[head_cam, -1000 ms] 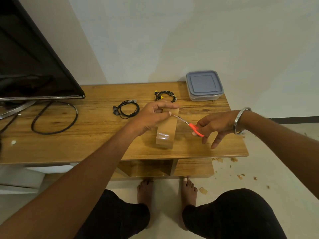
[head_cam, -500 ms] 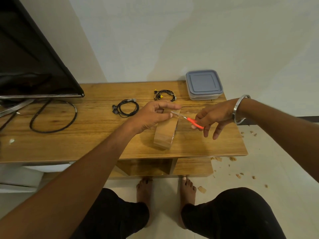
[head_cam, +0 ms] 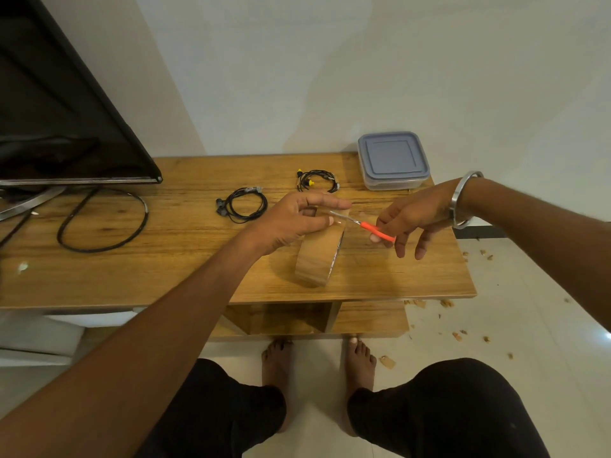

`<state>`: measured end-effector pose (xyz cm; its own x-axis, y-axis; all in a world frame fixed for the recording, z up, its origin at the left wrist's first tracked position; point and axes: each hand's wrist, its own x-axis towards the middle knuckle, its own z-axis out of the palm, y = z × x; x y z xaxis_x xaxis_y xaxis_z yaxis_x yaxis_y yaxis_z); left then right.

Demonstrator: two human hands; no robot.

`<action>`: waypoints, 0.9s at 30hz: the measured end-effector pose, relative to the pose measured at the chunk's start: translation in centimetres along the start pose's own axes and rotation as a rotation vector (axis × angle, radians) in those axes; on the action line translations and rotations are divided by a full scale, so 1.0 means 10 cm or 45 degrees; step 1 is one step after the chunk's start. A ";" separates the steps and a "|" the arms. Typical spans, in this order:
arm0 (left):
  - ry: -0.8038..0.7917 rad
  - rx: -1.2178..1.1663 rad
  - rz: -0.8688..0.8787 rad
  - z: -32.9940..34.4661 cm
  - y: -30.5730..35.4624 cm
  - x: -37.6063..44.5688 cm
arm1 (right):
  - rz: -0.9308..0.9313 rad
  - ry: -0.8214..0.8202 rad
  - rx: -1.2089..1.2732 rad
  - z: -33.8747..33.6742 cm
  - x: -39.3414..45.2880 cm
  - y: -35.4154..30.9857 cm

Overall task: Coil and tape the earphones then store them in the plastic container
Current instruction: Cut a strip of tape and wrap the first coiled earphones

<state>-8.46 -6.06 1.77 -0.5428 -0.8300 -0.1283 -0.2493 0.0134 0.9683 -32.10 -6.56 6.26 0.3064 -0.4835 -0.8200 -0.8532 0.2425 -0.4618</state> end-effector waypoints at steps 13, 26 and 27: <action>-0.015 -0.030 -0.016 0.00 -0.01 0.02 | -0.095 -0.001 -0.111 -0.07 0.01 0.04; -0.051 -0.043 -0.036 0.02 0.02 0.02 | -0.053 0.011 -0.110 -0.09 0.04 -0.05; -0.053 -0.051 -0.035 0.02 0.02 0.02 | -0.056 0.011 -0.108 -0.09 0.04 -0.05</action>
<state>-8.77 -6.17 1.86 -0.5695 -0.8057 -0.1629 -0.2328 -0.0319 0.9720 -31.95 -7.62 6.45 0.3413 -0.4993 -0.7964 -0.8717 0.1489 -0.4669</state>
